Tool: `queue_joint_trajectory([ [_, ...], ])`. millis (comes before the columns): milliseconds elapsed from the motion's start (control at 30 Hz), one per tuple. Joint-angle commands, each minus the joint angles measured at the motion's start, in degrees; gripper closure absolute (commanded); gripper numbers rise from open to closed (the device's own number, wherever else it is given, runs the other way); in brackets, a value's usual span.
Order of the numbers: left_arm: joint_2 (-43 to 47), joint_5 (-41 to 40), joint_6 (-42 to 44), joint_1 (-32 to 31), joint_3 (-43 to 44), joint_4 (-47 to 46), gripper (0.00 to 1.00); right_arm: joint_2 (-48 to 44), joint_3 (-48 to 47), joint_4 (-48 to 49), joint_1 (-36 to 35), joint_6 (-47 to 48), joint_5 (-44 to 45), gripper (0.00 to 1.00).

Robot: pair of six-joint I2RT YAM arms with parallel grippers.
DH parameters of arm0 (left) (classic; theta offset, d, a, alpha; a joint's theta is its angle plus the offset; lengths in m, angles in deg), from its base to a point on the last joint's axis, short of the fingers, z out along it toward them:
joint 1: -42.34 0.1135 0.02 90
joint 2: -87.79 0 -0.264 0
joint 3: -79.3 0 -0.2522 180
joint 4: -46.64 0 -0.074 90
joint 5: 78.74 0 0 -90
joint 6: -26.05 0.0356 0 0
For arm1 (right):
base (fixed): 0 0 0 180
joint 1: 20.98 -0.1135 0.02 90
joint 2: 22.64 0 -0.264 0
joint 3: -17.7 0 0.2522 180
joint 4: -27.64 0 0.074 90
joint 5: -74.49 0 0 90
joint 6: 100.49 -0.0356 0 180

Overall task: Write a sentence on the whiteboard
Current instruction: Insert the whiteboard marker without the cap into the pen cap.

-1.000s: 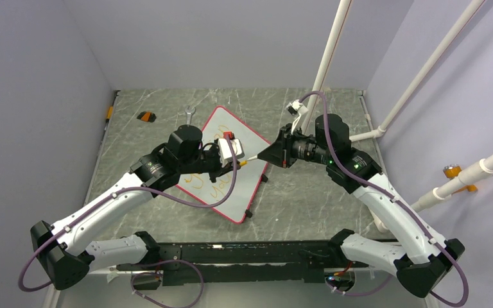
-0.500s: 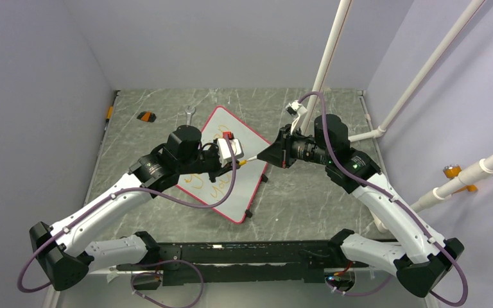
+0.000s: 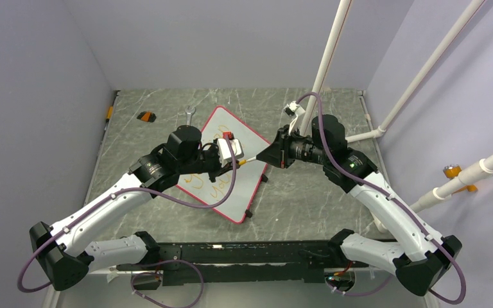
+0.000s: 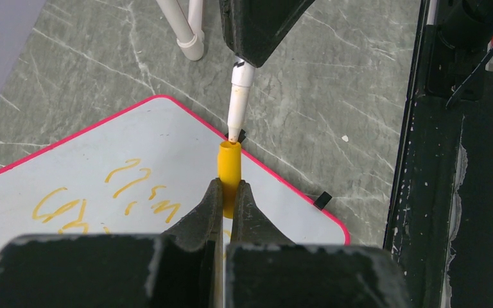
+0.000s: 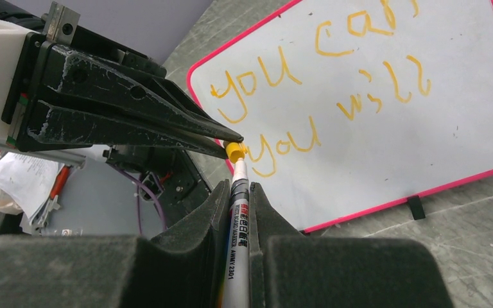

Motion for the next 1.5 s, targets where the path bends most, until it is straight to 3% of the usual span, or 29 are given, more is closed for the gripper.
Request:
queue_joint_trajectory([
  [0, 1.39, 0.36, 0.71, -0.18, 0.01, -1.19, 1.00, 0.14, 0.06, 3.49, 0.03, -0.62, -0.21, 1.00],
  [1100, 1.28, 0.18, 0.62, -0.30, 0.03, -1.14, 1.00, 3.24, 0.30, 5.08, -0.11, -2.33, -4.35, 1.00],
  [1467, 1.00, -0.66, 0.27, -0.26, 0.07, -1.19, 1.00, 4.14, -0.47, 2.02, -0.19, 3.89, -9.78, 1.00],
])
